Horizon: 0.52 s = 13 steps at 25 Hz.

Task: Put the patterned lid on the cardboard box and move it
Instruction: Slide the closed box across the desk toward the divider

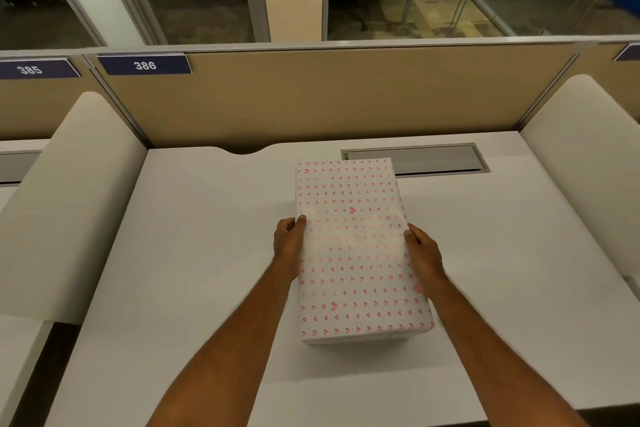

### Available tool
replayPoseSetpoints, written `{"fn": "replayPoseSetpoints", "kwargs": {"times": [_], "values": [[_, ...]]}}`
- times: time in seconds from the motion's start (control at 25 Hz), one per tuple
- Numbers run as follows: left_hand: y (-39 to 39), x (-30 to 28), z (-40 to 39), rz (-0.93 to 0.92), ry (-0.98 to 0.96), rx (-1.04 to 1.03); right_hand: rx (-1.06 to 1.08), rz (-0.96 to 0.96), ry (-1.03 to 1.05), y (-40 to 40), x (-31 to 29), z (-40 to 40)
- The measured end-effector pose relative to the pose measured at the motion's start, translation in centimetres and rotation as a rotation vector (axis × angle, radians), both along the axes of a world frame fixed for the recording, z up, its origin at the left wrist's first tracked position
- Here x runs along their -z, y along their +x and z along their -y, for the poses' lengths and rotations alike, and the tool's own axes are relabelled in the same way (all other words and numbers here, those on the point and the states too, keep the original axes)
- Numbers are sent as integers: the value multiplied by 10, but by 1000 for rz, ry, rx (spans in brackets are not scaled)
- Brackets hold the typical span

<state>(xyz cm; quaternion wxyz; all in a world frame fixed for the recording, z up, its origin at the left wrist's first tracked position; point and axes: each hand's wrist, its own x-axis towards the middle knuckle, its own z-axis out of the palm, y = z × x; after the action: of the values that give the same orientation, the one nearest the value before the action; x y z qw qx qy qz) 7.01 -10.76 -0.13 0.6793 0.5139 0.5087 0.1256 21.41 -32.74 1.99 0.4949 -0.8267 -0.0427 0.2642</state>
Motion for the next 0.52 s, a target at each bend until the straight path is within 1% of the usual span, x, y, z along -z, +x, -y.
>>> {"fn": "replayPoseSetpoints", "kwargs": {"times": [0.12,0.32,0.52], "values": [[12,-4,-19,49,3,48,-2,-4,24,7,-1,-6],[56,-15,-73,144,-38,143,18,20,25,9,9,-15],[89,-9,-106,134,-21,209,15,24,1,7,17,-16]]}}
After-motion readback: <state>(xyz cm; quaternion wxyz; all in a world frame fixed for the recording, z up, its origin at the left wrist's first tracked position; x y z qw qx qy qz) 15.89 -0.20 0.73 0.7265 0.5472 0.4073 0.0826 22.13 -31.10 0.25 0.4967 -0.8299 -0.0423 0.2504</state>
